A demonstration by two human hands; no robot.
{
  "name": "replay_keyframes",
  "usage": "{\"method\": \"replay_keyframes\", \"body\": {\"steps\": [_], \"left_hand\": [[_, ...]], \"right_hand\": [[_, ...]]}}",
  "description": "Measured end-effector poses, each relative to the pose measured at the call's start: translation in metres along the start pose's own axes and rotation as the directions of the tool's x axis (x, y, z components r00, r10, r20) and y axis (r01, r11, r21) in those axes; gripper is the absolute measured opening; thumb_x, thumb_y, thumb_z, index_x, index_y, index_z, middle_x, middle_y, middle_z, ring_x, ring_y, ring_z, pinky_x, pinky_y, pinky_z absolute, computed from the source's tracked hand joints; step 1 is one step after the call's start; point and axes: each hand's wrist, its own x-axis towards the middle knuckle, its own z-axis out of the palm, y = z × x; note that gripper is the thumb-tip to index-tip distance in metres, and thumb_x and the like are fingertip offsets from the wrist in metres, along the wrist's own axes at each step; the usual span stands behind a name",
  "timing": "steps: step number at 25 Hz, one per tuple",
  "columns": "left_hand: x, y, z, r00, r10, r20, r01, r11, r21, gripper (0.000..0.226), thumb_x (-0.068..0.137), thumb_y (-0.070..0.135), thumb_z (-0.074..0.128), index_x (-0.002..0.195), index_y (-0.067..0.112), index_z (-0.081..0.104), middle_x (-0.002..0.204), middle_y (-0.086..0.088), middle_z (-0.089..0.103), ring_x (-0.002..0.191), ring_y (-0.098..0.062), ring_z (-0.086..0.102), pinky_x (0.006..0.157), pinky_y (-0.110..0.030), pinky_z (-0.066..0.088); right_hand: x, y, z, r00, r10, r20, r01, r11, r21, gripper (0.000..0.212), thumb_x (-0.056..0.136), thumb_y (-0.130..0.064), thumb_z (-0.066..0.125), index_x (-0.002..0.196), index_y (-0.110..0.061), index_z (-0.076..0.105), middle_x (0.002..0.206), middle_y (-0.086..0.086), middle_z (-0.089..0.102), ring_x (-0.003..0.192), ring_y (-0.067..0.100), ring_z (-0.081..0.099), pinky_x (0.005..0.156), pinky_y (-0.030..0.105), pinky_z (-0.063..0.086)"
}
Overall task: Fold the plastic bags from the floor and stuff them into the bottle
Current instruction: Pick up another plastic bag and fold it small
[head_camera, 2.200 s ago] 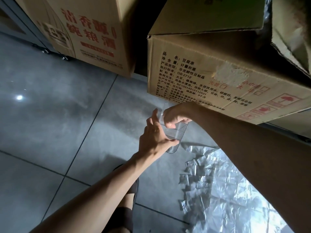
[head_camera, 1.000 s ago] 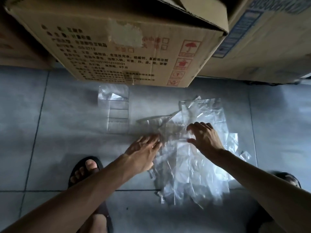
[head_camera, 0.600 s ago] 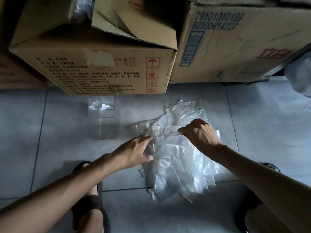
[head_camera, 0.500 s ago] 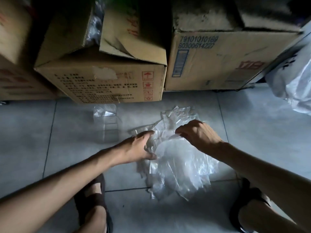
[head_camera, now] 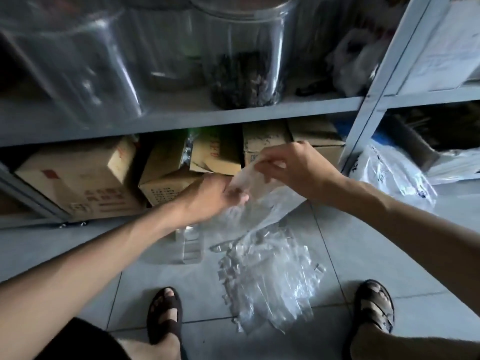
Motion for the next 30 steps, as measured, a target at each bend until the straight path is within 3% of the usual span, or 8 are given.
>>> {"method": "replay_keyframes", "body": {"steps": [2, 4, 6, 8, 11, 20, 26, 30], "left_hand": [[-0.020, 0.027, -0.010, 0.999, -0.029, -0.044, 0.018, 0.971, -0.240, 0.012, 0.094, 0.018, 0.065, 0.091, 0.015, 0.076, 0.092, -0.005, 0.078, 0.083, -0.028, 0.074, 0.081, -0.038, 0.059], [-0.039, 0.038, -0.014, 0.996, -0.090, -0.018, 0.072, 0.888, -0.453, 0.029, 0.091, 0.024, 0.068, 0.105, -0.002, 0.071, 0.101, -0.016, 0.076, 0.085, -0.036, 0.074, 0.076, -0.037, 0.060], [-0.055, 0.039, -0.015, 0.989, -0.144, 0.014, 0.125, 0.796, -0.593, 0.054, 0.084, 0.036, 0.073, 0.117, -0.006, 0.064, 0.113, -0.022, 0.072, 0.088, -0.038, 0.073, 0.075, -0.038, 0.060], [-0.063, 0.037, -0.012, 0.987, -0.155, 0.035, 0.136, 0.709, -0.692, 0.038, 0.091, 0.029, 0.063, 0.115, 0.001, 0.070, 0.115, -0.022, 0.071, 0.086, -0.036, 0.073, 0.069, -0.036, 0.062], [-0.058, 0.034, -0.005, 0.972, -0.231, 0.030, 0.173, 0.629, -0.758, 0.027, 0.097, 0.019, 0.056, 0.109, 0.004, 0.075, 0.112, -0.020, 0.073, 0.091, -0.035, 0.072, 0.073, -0.041, 0.063], [-0.049, 0.018, -0.007, 0.952, -0.302, -0.053, 0.164, 0.648, -0.743, 0.071, 0.065, 0.044, 0.088, 0.117, -0.002, 0.067, 0.110, -0.017, 0.074, 0.115, -0.039, 0.063, 0.105, -0.056, 0.046], [-0.056, 0.020, -0.014, 0.968, -0.237, -0.081, 0.104, 0.674, -0.731, 0.033, 0.089, 0.025, 0.065, 0.109, 0.001, 0.073, 0.099, -0.017, 0.076, 0.078, -0.029, 0.075, 0.060, -0.031, 0.060], [-0.056, 0.022, -0.014, 0.970, -0.231, -0.073, 0.107, 0.681, -0.724, 0.031, 0.089, 0.025, 0.064, 0.109, 0.004, 0.074, 0.100, -0.022, 0.075, 0.084, -0.031, 0.074, 0.073, -0.040, 0.062]], "right_hand": [[-0.008, -0.011, -0.021, 0.979, 0.052, -0.199, -0.056, 0.998, -0.016, 0.022, 0.091, -0.031, 0.070, 0.111, -0.022, 0.070, 0.102, -0.004, 0.072, 0.089, 0.006, 0.063, 0.081, 0.027, 0.052], [-0.029, -0.009, -0.031, 0.900, 0.313, -0.304, -0.215, 0.924, 0.317, 0.050, 0.085, -0.039, 0.075, 0.129, -0.025, 0.058, 0.122, -0.004, 0.063, 0.108, 0.009, 0.058, 0.089, 0.026, 0.049], [-0.055, -0.008, -0.034, 0.831, 0.556, -0.003, -0.384, 0.578, 0.720, 0.066, 0.081, -0.050, 0.074, 0.137, -0.023, 0.052, 0.126, -0.002, 0.063, 0.116, 0.019, 0.061, 0.091, 0.034, 0.051], [-0.078, -0.006, -0.022, 0.848, 0.395, 0.353, -0.476, 0.278, 0.834, 0.055, 0.092, -0.049, 0.058, 0.136, -0.016, 0.056, 0.121, 0.006, 0.069, 0.113, 0.026, 0.066, 0.094, 0.042, 0.053], [-0.088, -0.014, -0.008, 0.848, 0.214, 0.486, -0.506, 0.051, 0.861, 0.043, 0.101, -0.035, 0.043, 0.128, -0.011, 0.066, 0.120, 0.012, 0.070, 0.109, 0.023, 0.069, 0.092, 0.039, 0.055], [-0.063, -0.012, 0.002, 0.753, 0.611, 0.244, -0.474, 0.246, 0.845, 0.025, 0.071, -0.022, 0.074, 0.085, -0.001, 0.079, 0.091, 0.020, 0.074, 0.069, 0.019, 0.070, 0.073, 0.029, 0.060], [-0.060, -0.019, -0.001, 0.790, 0.538, 0.293, -0.500, 0.291, 0.816, 0.031, 0.073, -0.019, 0.074, 0.090, 0.008, 0.074, 0.094, 0.020, 0.074, 0.078, 0.024, 0.068, 0.075, 0.026, 0.059], [-0.066, -0.020, -0.012, 0.804, 0.519, 0.290, -0.498, 0.320, 0.806, 0.032, 0.072, -0.019, 0.073, 0.093, 0.005, 0.075, 0.099, 0.026, 0.070, 0.080, 0.025, 0.065, 0.073, 0.024, 0.059]]}}
